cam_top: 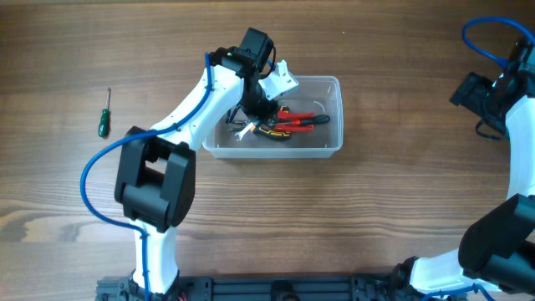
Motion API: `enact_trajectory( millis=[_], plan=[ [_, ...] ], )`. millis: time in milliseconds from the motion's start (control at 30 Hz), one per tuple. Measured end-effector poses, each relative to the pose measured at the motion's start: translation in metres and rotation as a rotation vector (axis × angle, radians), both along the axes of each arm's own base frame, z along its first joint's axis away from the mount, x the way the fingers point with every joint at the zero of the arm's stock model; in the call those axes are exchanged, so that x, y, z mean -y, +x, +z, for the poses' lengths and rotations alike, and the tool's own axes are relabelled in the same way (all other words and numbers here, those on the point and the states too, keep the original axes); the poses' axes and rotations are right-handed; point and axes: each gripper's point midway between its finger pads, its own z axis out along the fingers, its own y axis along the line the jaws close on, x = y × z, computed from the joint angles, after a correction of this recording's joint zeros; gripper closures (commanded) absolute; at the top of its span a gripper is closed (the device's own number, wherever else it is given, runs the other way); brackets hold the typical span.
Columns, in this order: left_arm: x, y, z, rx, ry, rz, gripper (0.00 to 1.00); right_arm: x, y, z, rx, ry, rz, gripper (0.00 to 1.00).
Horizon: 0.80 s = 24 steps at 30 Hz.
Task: Pack container
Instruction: 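Lower the wrench into the container and open the left gripper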
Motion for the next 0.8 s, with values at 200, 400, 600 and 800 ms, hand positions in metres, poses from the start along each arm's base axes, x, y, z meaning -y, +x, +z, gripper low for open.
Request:
enact_trajectory(
  millis=[200, 400, 600, 800],
  plan=[
    [0.0, -0.001, -0.007, -0.015, 0.003, -0.002, 0.8, 0.0, 0.0, 0.0, 0.0, 0.0, 0.0, 0.0],
    [0.001, 0.001, -0.007, -0.008, 0.0, -0.005, 0.64, 0.0, 0.0, 0.0, -0.001, 0.0, 0.0, 0.0],
    [-0.003, 0.01, -0.005, 0.027, 0.025, 0.025, 0.52, 0.0, 0.0, 0.0, -0.001, 0.0, 0.0, 0.0],
    [-0.004, 0.053, 0.044, 0.191, 0.04, 0.155, 0.0, 0.0, 0.0, 0.0, 0.0, 0.0, 0.0, 0.0]
  ],
)
